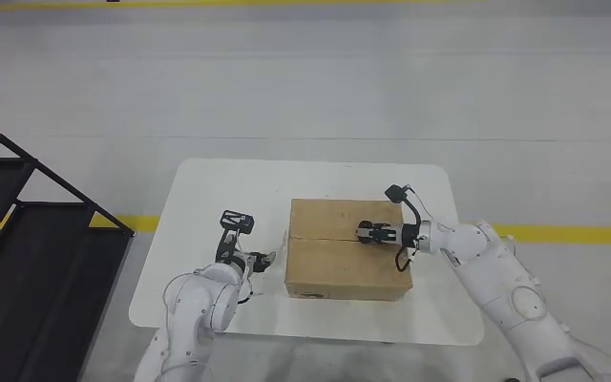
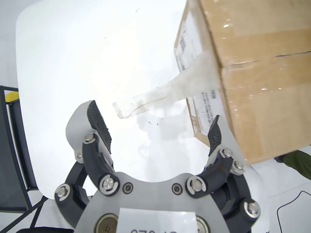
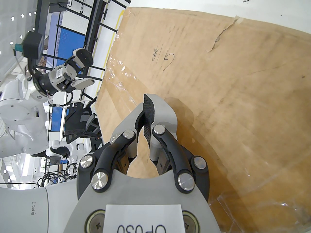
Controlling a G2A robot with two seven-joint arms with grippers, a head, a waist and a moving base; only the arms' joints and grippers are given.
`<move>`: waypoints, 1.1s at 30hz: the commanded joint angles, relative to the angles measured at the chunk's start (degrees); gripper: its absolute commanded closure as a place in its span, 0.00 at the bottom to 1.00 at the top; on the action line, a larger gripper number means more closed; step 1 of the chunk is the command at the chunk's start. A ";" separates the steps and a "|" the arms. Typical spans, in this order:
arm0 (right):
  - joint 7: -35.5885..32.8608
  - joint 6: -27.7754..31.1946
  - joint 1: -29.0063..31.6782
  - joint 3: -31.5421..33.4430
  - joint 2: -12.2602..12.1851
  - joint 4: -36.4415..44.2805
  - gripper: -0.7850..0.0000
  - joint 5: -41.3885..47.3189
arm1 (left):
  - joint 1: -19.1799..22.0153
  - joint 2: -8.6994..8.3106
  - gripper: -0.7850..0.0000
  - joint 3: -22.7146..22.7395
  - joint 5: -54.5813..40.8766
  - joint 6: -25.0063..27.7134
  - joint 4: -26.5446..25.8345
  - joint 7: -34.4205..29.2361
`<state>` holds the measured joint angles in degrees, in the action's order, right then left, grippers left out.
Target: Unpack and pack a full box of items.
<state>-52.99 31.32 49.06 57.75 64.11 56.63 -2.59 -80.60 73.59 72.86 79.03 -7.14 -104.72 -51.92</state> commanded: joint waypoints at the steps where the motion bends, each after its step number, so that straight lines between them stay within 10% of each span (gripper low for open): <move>1: 0.12 -0.10 0.00 -0.02 0.01 0.01 1.00 0.03 | 0.27 0.16 0.00 -0.16 -0.08 -1.53 2.30 1.25; 14: 0.75 -0.54 0.16 -0.31 0.08 0.07 1.00 -0.24 | 5.11 1.52 0.00 -4.18 -3.84 -2.08 16.18 7.20; 33: 1.36 -0.30 -0.42 -1.41 0.58 -0.31 1.00 -0.16 | 4.72 2.20 0.00 -5.19 -6.13 -1.34 14.93 16.48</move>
<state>-51.62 31.00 48.68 56.37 64.68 56.37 -2.75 -75.70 75.78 67.54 73.06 -8.40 -89.59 -36.07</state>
